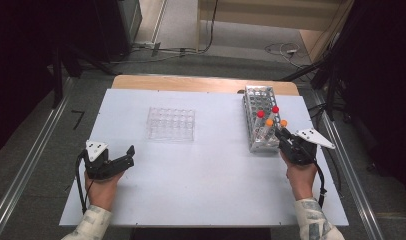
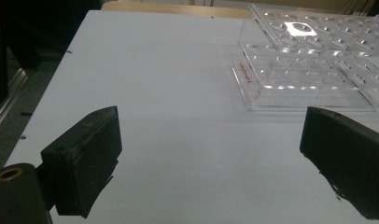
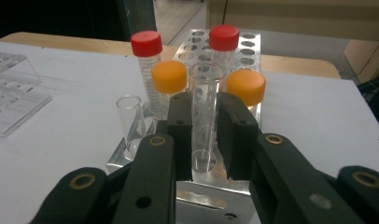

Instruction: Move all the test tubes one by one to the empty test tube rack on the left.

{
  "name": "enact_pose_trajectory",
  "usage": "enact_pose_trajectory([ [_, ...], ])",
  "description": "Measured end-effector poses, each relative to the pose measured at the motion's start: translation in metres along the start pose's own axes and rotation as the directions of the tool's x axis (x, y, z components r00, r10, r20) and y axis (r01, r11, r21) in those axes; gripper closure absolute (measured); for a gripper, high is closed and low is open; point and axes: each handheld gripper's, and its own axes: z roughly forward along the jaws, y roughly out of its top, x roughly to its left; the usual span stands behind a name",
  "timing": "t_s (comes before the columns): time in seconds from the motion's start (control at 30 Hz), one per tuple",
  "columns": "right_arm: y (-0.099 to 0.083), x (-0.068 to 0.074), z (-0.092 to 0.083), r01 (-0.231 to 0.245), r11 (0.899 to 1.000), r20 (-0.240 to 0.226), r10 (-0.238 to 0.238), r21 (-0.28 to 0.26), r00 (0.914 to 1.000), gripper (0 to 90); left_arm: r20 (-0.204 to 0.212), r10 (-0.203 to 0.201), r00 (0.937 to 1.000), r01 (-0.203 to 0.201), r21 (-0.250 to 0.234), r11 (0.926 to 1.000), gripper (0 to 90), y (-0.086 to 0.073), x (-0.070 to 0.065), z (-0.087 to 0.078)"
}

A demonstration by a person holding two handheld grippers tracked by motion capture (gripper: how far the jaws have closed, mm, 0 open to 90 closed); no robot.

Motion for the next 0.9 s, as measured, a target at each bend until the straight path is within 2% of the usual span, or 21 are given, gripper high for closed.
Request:
enact_pose_trajectory([
  [0.23,0.008,0.001,-0.01,0.011,0.999,0.006,-0.011,-0.031,0.9999,73.3,0.006,-0.007,1.0,0.007,-0.007,0.9999,6.1,0.001,-0.001,-0.001],
  [0.4,0.013,0.005,-0.022,0.017,0.998,-0.016,-0.018,-0.054,0.9997,73.3,-0.005,-0.008,1.0,0.008,-0.019,0.9998,6.2,0.006,-0.006,-0.003],
  [0.53,0.015,0.01,-0.026,0.029,0.998,-0.034,-0.031,-0.061,0.9989,73.3,0.02,-0.011,0.9997,0.012,-0.033,0.9994,6.2,0.014,-0.012,-0.003],
  [0.63,0.017,0.016,-0.033,0.023,0.998,-0.073,-0.028,-0.063,0.997,73.4,0.04,-0.024,0.9989,0.025,-0.043,0.9988,6.5,0.021,-0.018,-0.004],
  [0.67,0.017,0.018,-0.035,0.024,0.998,-0.081,-0.029,-0.063,0.9963,73.3,0.026,-0.017,0.9995,0.018,-0.055,0.9983,6.4,0.024,-0.023,-0.004],
  [0.7,0.017,0.02,-0.036,0.024,0.998,-0.094,-0.03,-0.061,0.9951,73.3,0.026,-0.017,0.9995,0.018,-0.055,0.9983,6.6,0.024,-0.023,-0.004],
  [0.73,0.017,0.023,-0.037,0.025,0.998,-0.103,-0.031,-0.06,0.9942,73.4,0.035,-0.011,0.9993,0.013,-0.06,0.9981,7.6,0.025,-0.026,-0.004],
  [0.8,0.017,0.027,-0.038,0.031,0.998,-0.121,-0.038,-0.059,0.992,73.3,0.061,0.005,0.9981,-0.003,-0.04,0.9992,8.0,0.029,-0.033,-0.002],
  [0.9,0.016,0.037,-0.037,0.049,0.997,-0.15,-0.056,-0.051,0.9872,73.3,0.084,0.029,0.996,-0.025,-0.049,0.9985,9.5,0.033,-0.045,0.0],
])
